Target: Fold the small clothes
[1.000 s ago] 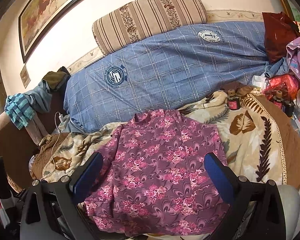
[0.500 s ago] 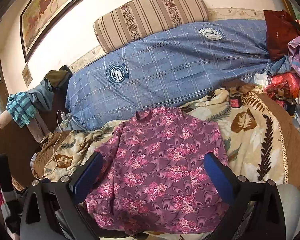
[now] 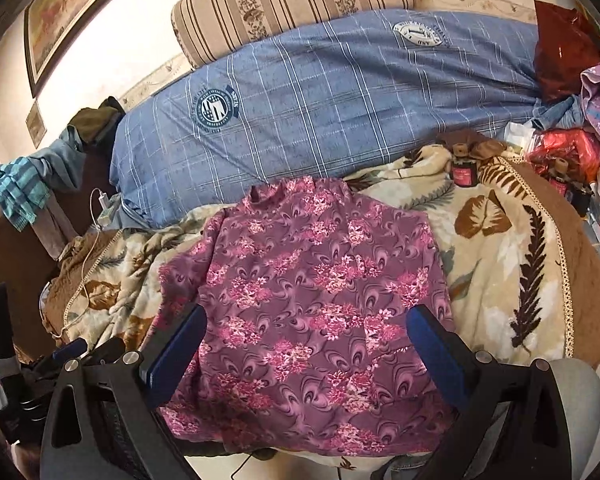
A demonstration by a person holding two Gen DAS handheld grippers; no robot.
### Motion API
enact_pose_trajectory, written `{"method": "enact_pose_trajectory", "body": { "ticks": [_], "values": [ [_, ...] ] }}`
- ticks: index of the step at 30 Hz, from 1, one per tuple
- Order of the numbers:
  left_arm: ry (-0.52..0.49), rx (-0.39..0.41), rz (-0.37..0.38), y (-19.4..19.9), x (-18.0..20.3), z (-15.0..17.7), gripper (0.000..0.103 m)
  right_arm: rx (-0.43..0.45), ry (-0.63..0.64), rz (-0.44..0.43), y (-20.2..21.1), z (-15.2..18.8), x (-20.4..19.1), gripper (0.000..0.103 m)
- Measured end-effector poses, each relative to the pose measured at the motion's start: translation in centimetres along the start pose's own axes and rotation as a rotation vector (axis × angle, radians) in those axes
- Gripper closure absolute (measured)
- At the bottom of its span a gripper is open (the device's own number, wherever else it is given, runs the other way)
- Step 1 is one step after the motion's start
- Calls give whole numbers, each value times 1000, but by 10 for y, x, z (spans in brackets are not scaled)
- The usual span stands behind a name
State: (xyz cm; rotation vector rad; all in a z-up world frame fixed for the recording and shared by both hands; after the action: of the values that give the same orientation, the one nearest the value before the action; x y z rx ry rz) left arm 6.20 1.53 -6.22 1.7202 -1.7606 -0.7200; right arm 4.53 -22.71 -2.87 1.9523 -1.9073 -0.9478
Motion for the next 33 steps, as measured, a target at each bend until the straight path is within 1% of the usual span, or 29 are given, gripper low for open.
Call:
{"method": "enact_pose_trajectory", "body": {
  "ticks": [2, 4, 7, 8, 9, 10, 11, 12, 14, 17, 18, 20, 22, 23, 24, 26, 27, 28, 29, 30, 31, 32, 33],
  "values": [
    [-5, -15, 5, -9, 2, -1, 11, -8, -4, 13, -6, 0, 4, 3],
    [-4, -28, 9, -18, 3, 0, 11, -24, -6, 24, -18, 1, 10, 5],
    [0, -57, 28, -33, 5, 4, 11, -53, 4, 38, -33, 6, 14, 12],
    [0, -67, 39, -38, 7, 5, 11, -70, 7, 46, -41, 8, 17, 15],
    [-1, -75, 48, -42, 9, 7, 11, -85, 6, 47, -47, 9, 18, 21],
    [-5, -83, 59, -46, 12, 8, 11, -111, 2, 37, -56, 11, 22, 24],
    [-8, -88, 71, -50, 15, 9, 11, -127, -2, 34, -62, 12, 24, 30],
    [-10, -92, 83, -54, 19, 10, 11, -144, -22, 28, -69, 9, 32, 32],
    [-18, -99, 132, -60, 30, 12, 11, -144, -62, 3, -74, 0, 44, 32],
    [-44, -125, 206, -69, 52, 11, 11, -116, -73, 22, -77, -24, 65, 32],
    [-57, -135, 233, -72, 63, 10, 11, -88, -74, 24, -75, -37, 75, 32],
    [-80, -160, 296, -81, 87, 8, 11, -53, -89, 23, -74, -54, 91, 31],
    [-79, -201, 387, -92, 113, 6, 11, -36, -115, -7, -78, -65, 108, 30],
    [-77, -230, 438, -100, 127, 6, 11, -21, -130, -42, -82, -68, 119, 30],
    [-76, -256, 486, -108, 142, 7, 11, -14, -139, -53, -84, -68, 124, 30],
    [-86, -292, 539, -122, 169, 10, 11, 17, -178, -69, -90, -63, 141, 30],
    [-91, -312, 572, -131, 184, 11, 11, 15, -202, -73, -95, -56, 151, 33],
    [-92, -333, 593, -138, 196, 13, 13, -1, -220, -68, -98, -52, 156, 33],
    [-89, -369, 603, -147, 208, 16, 22, -18, -238, -61, -101, -50, 160, 34],
    [-85, -406, 609, -153, 218, 20, 31, -23, -248, -73, -101, -51, 163, 35],
    [-83, -433, 623, -156, 226, 23, 42, -16, -245, -90, -99, -53, 163, 35],
    [-88, -430, 619, -155, 232, 24, 42, -14, -239, -95, -98, -54, 163, 35],
    [-94, -408, 605, -152, 233, 25, 43, -15, -227, -98, -98, -55, 162, 35]
  ]
}}
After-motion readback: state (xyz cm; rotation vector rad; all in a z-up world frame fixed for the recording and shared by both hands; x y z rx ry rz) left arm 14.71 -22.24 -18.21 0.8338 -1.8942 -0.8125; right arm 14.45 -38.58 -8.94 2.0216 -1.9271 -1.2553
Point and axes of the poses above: each gripper's, at about its wrist camera, not at the fingertips, and y roughly against the way its jaws point, x to its right, z to its underside, the point moved 4 cm from there along -y, roughly the way its jaws point, and after that the axes turned 2 degrees about -y, right-handed, at the moved point
